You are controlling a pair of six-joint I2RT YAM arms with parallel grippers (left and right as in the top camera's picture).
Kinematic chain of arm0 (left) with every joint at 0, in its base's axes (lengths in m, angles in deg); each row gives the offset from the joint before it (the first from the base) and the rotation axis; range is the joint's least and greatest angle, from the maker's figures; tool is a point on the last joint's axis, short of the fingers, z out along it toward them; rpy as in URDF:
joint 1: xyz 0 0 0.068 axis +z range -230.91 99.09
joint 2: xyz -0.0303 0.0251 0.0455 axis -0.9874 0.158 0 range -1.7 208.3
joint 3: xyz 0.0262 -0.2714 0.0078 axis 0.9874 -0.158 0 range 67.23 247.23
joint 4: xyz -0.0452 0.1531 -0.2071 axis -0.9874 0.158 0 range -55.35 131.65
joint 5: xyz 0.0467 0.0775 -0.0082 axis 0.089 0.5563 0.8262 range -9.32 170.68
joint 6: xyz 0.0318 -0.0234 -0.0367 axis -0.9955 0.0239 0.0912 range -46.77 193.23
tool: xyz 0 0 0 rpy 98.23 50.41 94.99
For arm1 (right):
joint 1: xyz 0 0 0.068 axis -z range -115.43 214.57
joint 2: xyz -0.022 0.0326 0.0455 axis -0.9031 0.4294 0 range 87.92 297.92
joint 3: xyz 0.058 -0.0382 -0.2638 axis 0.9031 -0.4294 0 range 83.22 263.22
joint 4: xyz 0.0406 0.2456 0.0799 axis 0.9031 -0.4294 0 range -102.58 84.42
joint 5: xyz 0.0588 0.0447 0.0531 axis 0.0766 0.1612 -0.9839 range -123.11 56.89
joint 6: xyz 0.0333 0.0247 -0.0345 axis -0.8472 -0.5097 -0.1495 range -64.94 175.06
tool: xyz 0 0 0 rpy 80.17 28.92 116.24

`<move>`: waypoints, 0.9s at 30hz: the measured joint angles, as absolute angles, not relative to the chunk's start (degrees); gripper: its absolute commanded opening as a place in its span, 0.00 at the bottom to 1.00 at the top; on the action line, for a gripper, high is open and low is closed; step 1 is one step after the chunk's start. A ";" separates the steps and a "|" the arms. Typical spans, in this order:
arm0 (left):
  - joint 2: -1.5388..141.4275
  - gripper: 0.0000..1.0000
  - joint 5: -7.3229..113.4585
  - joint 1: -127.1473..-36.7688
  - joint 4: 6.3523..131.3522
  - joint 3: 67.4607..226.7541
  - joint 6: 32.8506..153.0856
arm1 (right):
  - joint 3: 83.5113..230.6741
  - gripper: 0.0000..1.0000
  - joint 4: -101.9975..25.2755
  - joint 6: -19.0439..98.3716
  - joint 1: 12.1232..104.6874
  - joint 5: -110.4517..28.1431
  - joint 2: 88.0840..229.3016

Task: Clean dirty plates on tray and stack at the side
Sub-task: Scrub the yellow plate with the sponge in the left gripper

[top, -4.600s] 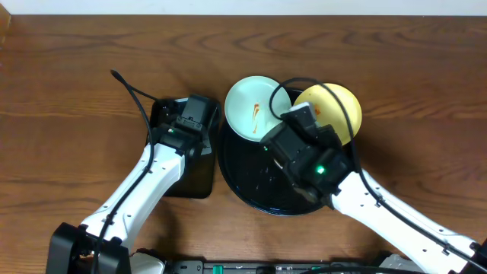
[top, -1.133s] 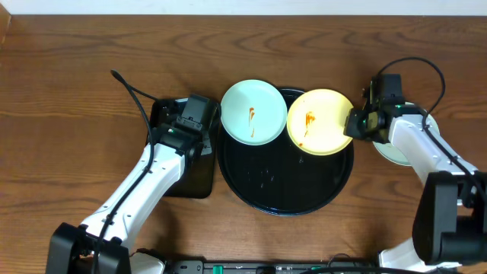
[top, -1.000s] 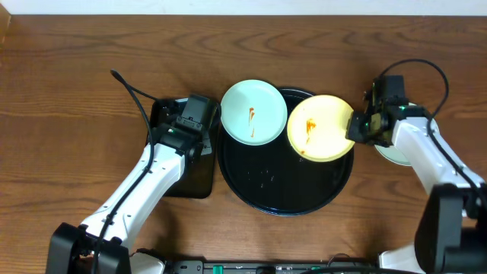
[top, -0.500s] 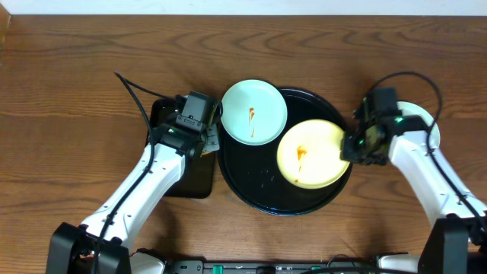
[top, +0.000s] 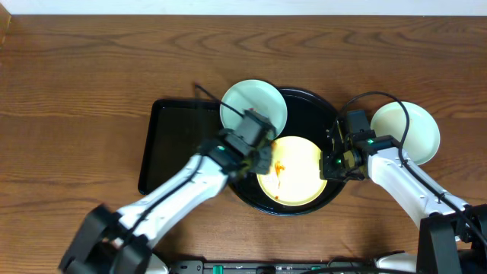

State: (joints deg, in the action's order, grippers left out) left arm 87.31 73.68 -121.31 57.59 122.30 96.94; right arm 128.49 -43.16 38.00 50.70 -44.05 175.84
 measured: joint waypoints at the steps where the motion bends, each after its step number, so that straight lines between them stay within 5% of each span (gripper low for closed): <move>1: 88.60 0.08 73.50 -122.40 56.93 122.30 96.94 | 128.38 0.01 -43.11 37.87 50.70 -44.07 175.84; 27: 99.88 0.08 76.96 -135.39 47.90 122.45 96.91 | 127.62 0.01 -42.72 37.67 50.72 -43.20 175.86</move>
State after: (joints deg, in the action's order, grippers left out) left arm 99.88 76.96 -135.39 47.90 122.45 96.91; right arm 127.62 -42.72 37.67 50.72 -43.20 175.86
